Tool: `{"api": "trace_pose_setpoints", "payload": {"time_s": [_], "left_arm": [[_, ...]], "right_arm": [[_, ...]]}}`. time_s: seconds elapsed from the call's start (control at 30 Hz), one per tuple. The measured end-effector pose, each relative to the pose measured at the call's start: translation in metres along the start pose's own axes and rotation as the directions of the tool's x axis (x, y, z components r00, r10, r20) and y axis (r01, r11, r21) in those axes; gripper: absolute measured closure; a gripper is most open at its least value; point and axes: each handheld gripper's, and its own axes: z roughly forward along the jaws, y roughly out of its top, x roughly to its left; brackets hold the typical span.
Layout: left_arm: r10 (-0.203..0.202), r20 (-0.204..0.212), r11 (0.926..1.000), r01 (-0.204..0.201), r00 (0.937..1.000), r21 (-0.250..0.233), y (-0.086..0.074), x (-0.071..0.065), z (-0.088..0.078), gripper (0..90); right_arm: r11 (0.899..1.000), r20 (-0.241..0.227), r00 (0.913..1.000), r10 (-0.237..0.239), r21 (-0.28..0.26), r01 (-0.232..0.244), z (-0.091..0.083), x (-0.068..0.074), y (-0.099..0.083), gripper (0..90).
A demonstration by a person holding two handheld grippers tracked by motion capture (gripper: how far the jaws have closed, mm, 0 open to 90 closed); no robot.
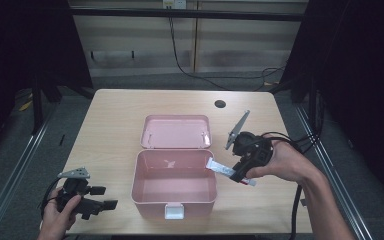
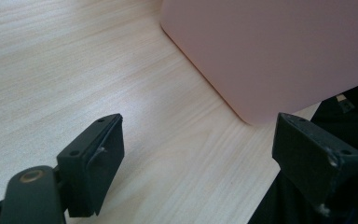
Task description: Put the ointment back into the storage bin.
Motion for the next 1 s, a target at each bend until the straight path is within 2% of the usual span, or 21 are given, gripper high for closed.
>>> {"api": "trace_pose_setpoints", "payload": {"time_s": [0.47,0.6,0.7,0.77,1.0], "left_arm": [[0.000,0.000,1.0000,0.000,1.0000,0.001,0.000,0.000,0.000,16.7],[0.000,0.001,1.0000,0.000,1.0000,0.001,0.000,0.000,0.000,16.7],[0.001,0.002,1.0000,-0.001,1.0000,0.001,0.000,0.000,0.000,16.7],[0.003,0.004,1.0000,-0.003,1.0000,0.003,0.000,0.000,0.000,16.7],[0.004,0.003,1.0000,-0.004,1.0000,0.001,0.000,0.000,-0.001,16.7]], "right_arm": [[0.999,-0.012,0.9986,-0.052,0.012,0.052,0.007,0.011,0.033,71.9],[0.999,-0.018,0.9987,-0.048,0.018,0.048,0.010,0.012,0.040,71.9],[0.998,-0.025,0.9982,-0.055,0.021,0.055,0.012,0.013,0.048,71.8],[0.997,-0.037,0.9962,-0.079,0.022,0.079,0.016,0.015,0.056,71.9],[0.995,-0.058,0.9939,-0.094,0.030,0.096,0.024,0.019,0.071,71.8]]}}
